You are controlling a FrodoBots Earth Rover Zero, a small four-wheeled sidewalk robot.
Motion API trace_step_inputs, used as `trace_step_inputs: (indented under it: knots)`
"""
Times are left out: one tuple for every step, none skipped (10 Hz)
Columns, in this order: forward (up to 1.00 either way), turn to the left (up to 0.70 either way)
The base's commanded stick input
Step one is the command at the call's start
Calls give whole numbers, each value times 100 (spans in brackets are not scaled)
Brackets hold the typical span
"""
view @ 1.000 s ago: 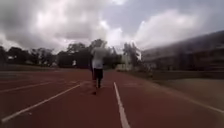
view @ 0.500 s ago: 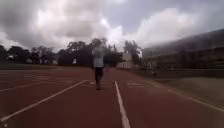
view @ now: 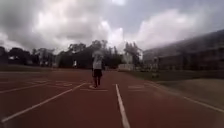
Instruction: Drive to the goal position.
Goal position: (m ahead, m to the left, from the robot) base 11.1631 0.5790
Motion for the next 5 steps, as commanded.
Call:
trace_step_inputs:
  knots:
    - [70, 0]
    - [70, 0]
    - [70, 0]
    - [70, 0]
    - [70, 0]
